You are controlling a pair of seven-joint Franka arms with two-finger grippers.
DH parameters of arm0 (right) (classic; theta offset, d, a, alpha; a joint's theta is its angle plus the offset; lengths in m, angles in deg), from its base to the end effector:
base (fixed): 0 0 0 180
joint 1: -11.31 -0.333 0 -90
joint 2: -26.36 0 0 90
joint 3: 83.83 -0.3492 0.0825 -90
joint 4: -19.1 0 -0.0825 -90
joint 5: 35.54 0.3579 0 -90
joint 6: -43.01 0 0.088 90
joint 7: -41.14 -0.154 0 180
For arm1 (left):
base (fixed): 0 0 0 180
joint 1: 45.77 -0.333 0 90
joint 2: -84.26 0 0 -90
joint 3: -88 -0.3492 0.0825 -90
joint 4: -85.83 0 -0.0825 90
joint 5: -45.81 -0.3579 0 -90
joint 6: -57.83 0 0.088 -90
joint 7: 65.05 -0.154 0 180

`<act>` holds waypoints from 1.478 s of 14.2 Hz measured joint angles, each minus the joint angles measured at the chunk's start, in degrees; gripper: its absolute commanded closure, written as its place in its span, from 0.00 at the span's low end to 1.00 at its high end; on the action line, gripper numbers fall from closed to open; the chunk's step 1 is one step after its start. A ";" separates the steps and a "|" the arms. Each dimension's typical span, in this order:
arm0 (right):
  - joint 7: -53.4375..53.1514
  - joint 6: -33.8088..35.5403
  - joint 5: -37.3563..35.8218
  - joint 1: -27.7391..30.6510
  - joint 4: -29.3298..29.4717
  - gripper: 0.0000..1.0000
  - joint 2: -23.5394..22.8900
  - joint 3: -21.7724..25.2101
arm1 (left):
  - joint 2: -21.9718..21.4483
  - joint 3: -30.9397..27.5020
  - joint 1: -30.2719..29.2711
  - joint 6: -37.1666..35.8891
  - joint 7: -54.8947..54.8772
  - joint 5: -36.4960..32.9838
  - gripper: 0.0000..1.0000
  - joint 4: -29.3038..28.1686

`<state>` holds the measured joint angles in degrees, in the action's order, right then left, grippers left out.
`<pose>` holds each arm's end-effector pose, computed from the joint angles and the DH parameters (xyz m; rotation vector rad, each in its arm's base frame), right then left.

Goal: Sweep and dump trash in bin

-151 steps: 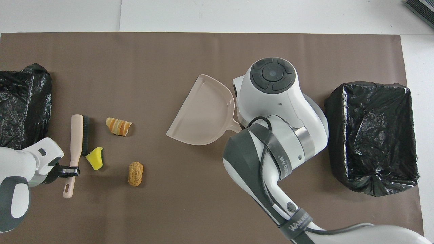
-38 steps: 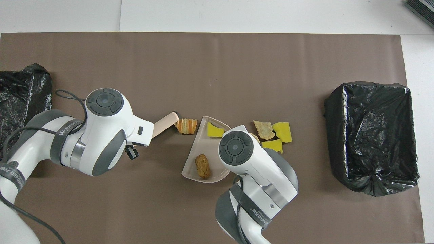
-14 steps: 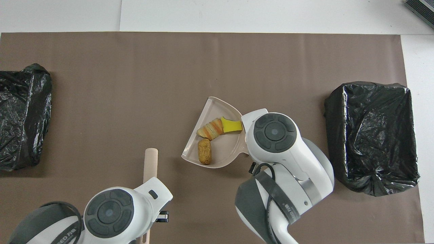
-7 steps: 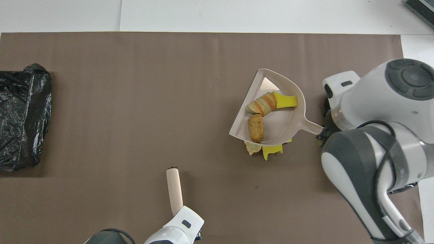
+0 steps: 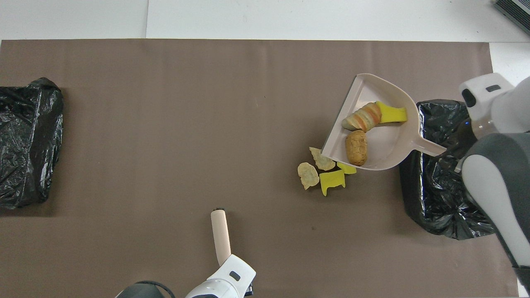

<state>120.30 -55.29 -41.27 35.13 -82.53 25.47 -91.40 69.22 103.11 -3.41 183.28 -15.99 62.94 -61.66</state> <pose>0.5065 -0.1626 0.5245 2.6512 1.6550 -0.1888 0.1879 -0.3308 0.3450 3.1234 0.0870 -0.3217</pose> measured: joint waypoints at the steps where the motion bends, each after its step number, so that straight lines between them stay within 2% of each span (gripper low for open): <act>1: 2.94 -1.55 -1.89 1.82 0.02 1.00 -0.01 0.50 | 0.14 0.00 0.03 0.16 -0.38 0.05 1.00 0.04; 2: 5.57 -3.82 -4.08 2.88 0.04 1.00 -0.03 1.47 | 0.13 0.00 0.03 0.16 -0.67 0.06 0.78 0.04; 3: 7.76 -5.94 -6.35 3.39 0.03 1.00 -0.09 2.38 | 0.13 0.00 0.04 0.16 -0.89 0.06 0.43 0.04; 4: 9.31 -7.96 -8.96 3.75 0.00 1.00 -0.29 3.02 | 0.14 0.00 0.04 0.16 -1.24 0.07 0.17 0.03; 5: 9.99 -9.44 -11.64 3.85 -0.10 1.00 -0.58 3.41 | 0.20 -0.02 0.04 0.14 -1.79 0.08 0.00 0.03; 10: 12.68 -12.27 -25.97 3.80 -2.23 1.00 -1.40 3.34 | 0.75 -1.04 -0.75 -2.56 -5.50 0.29 0.00 2.25; 16: 14.51 -13.10 -35.38 2.45 -3.53 1.00 -1.40 2.91 | 0.79 -2.76 -12.31 -11.78 -15.98 -1.22 0.00 14.99; 21: 16.51 -13.10 -40.83 1.38 -3.91 1.00 -1.36 2.82 | 1.37 -11.01 -14.16 -19.12 -22.06 -9.20 0.00 26.36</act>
<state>136.81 -68.39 -82.09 36.52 -86.44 24.12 -88.58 70.59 92.10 -17.56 164.16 -38.06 53.74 -35.30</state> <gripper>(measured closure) 0.683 0.000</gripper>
